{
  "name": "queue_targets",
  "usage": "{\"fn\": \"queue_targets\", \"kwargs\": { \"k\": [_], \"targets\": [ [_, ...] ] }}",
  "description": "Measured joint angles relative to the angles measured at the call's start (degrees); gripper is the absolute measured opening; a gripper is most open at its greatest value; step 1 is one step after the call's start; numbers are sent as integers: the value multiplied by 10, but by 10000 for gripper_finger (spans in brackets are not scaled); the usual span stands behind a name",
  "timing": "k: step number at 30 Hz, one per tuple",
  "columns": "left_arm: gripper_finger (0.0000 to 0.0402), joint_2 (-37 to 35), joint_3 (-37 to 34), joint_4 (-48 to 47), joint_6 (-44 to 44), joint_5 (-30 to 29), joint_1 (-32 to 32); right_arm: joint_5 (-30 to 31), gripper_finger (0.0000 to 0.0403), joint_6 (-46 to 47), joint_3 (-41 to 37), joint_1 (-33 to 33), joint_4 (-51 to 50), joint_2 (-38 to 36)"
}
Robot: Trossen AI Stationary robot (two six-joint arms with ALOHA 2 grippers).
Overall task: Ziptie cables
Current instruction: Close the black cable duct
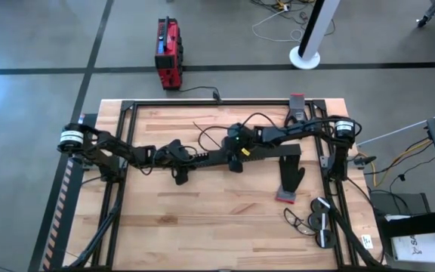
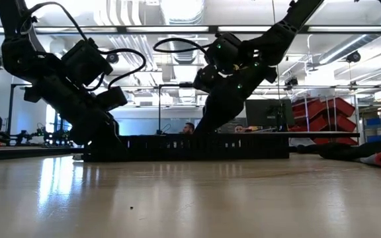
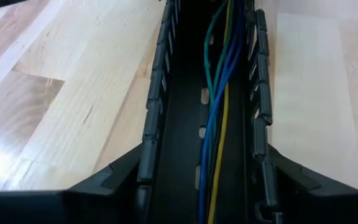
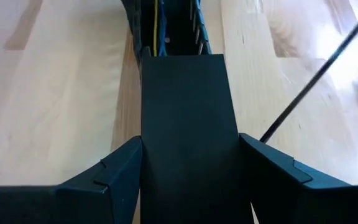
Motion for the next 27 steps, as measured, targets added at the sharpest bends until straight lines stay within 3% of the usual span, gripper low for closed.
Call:
{"fn": "queue_targets", "kwargs": {
  "k": [4,14,21,23,27],
  "targets": [
    [220,0,0,7,0,2,-1,-55,218,-11,0,2,1,1],
    [220,19,30,-2,12,6,-1,-33,217,-41,1,34,7,1],
    [214,32,42,3,21,5,0,-69,217,-88,1,33,-14,-1],
    [215,32,38,10,19,5,0,-62,217,-90,1,33,-15,-1],
    [221,32,40,7,11,5,0,16,217,-59,-1,35,-9,-2]
  ]
}}
